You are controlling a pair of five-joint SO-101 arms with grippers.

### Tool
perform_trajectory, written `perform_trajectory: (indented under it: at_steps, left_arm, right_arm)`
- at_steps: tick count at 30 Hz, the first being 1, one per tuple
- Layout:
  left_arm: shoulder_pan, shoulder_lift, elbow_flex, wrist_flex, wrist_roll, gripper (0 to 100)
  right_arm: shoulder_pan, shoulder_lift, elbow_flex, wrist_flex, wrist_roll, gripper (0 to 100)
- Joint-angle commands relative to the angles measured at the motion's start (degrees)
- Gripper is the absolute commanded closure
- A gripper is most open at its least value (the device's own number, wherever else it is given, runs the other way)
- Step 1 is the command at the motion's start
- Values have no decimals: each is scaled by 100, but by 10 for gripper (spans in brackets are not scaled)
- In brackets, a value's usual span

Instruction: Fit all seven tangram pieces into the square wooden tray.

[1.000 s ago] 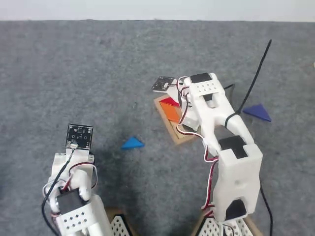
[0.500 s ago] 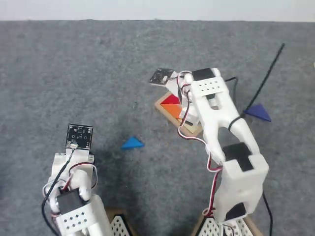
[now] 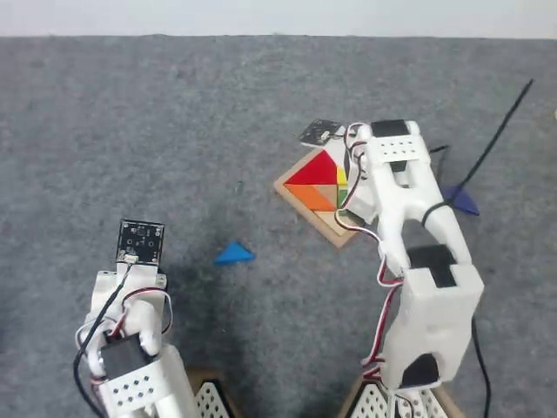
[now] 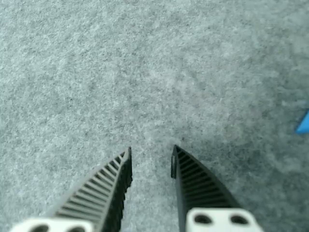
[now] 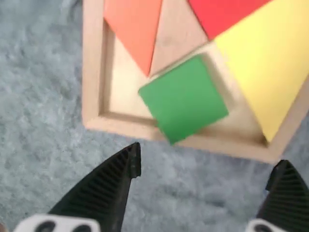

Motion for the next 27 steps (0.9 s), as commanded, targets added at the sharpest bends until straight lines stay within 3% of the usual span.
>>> perform_trajectory:
  at_steps: [1, 15, 27]
  left_arm:
    - [-9, -35, -40, -53, -35, 867]
    - [-9, -35, -40, -53, -35, 867]
    - [-9, -35, -40, -53, -35, 867]
  right_arm:
    - [75, 75, -281, -356, -35, 597]
    - [110, 673, -1213, -462, -53, 597]
    - [576, 92, -1099, -330, -545, 597]
